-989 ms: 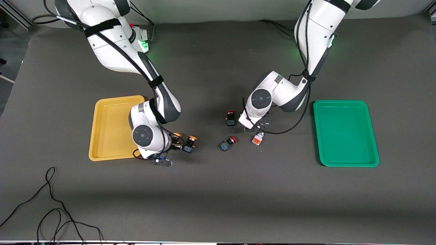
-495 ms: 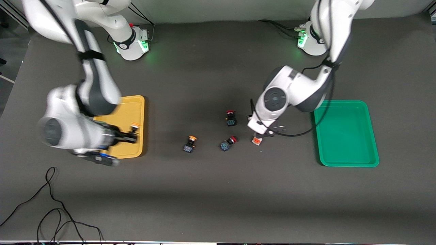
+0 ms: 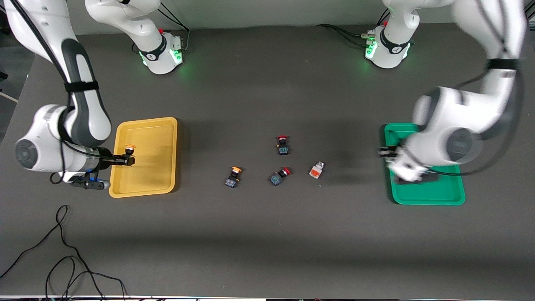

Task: Place green and yellow buttons in trays
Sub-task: 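Carry the yellow button into the yellow tray while the left gripper carries green, then reach the right gripper to the second yellow button while the left gripper reaches green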

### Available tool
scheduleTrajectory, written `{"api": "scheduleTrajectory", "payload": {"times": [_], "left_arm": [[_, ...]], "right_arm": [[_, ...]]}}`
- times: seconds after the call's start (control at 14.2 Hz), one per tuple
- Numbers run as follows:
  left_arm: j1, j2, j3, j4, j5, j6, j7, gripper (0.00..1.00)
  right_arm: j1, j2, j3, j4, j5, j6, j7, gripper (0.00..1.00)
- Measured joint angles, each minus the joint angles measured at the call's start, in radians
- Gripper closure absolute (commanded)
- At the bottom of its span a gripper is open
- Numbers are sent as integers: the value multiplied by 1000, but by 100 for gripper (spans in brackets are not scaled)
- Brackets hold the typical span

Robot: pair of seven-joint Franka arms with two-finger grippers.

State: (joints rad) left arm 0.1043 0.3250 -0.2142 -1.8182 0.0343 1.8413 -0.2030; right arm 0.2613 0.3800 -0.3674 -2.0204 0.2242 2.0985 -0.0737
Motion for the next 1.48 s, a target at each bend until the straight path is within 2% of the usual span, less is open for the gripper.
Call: {"api": "scheduleTrajectory", "payload": {"times": [0.07,0.14,0.21,0.28,0.42,0.49,0.64,0.85,0.99,1.13,1.27,1.48], "left_arm": [[55,10,1,-13,32,20,58,77],[95,29,1,-34,62,73,95,77],[119,56,1,-63,88,147,111,77],[131,89,1,-97,114,228,115,77],[133,153,-3,-158,137,355,115,75],[132,172,-8,-174,140,382,114,64],[131,178,-13,-178,143,389,114,0],[132,163,-13,-173,147,387,115,0],[132,150,-13,-148,147,343,115,0],[132,132,-14,-56,147,194,115,0],[130,110,-21,64,147,42,115,0],[101,94,-50,146,145,-6,115,0]], "right_arm": [[1,24,1,-25,0,50,-2,100],[1,49,2,-36,0,86,-2,75],[1,72,2,-36,0,108,-2,10],[1,87,3,-34,1,121,-2,0],[3,92,3,-28,2,122,-2,0],[5,88,3,-17,3,110,-2,0],[17,70,7,41,7,15,15,0],[108,49,16,182,30,-118,189,0],[213,71,26,268,125,-137,355,0],[310,152,38,366,246,-133,498,0],[382,253,42,472,281,-125,646,0],[437,367,44,542,292,-46,711,0]]}}
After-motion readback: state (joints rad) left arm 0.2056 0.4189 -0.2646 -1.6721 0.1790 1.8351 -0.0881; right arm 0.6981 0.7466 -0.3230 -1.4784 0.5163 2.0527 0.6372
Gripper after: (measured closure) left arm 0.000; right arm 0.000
